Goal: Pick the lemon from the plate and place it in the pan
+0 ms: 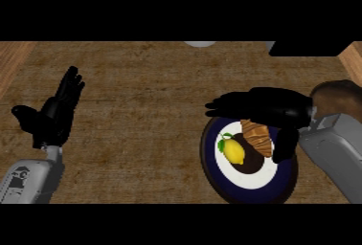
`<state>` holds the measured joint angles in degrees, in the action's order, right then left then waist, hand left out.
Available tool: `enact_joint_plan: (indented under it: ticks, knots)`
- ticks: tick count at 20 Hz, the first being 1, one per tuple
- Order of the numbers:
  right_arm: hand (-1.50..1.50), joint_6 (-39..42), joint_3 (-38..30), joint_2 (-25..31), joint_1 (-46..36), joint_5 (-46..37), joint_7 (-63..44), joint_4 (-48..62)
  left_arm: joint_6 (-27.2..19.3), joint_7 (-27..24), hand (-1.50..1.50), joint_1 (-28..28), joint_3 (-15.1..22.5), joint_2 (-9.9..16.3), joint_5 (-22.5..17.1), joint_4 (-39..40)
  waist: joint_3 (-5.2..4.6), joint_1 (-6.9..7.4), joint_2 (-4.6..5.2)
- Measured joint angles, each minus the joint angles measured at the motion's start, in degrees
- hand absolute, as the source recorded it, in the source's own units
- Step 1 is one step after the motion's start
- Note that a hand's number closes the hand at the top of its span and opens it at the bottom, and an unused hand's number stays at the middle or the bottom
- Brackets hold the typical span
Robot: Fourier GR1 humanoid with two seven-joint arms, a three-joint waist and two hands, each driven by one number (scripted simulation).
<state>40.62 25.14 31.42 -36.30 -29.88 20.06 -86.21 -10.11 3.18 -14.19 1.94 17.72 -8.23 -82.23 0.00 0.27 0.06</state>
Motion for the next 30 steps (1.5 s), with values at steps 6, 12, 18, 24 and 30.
enact_joint_plan:
  ticks: [6, 12, 18, 24, 30]
  knots:
    - [-1.5, -1.15, 2.59, -2.79, -1.24, -5.51, 2.72, 5.63, 0.39, 0.38, 0.0, 0.17, -0.31, -1.17, 1.15, -0.62, 0.0, 0.21, 0.03]
    - [-1.5, -3.76, 4.69, -3.36, 0.32, -10.64, 5.76, 7.12, 1.66, 1.1, 0.0, 0.67, -1.7, -1.09, 1.52, -1.34, 0.0, 0.1, -0.02]
    - [-1.5, -4.53, 6.96, -5.12, 0.68, -16.72, 4.83, 6.84, 2.14, 1.14, 0.0, 0.44, -2.6, -1.91, 2.2, -0.99, -0.01, -0.03, -0.04]
    - [-1.5, -5.64, 8.9, -7.38, 0.64, -24.31, 4.57, 8.76, 2.54, 1.48, 0.0, 0.58, -3.19, -2.6, 2.99, -1.55, -0.01, -0.01, -0.04]
    - [-1.5, -5.65, 8.66, -8.42, 3.03, -29.61, 5.49, 9.1, 3.78, 0.39, 0.0, 0.59, -4.51, -3.16, 3.45, -0.16, -0.01, -0.13, -0.05]
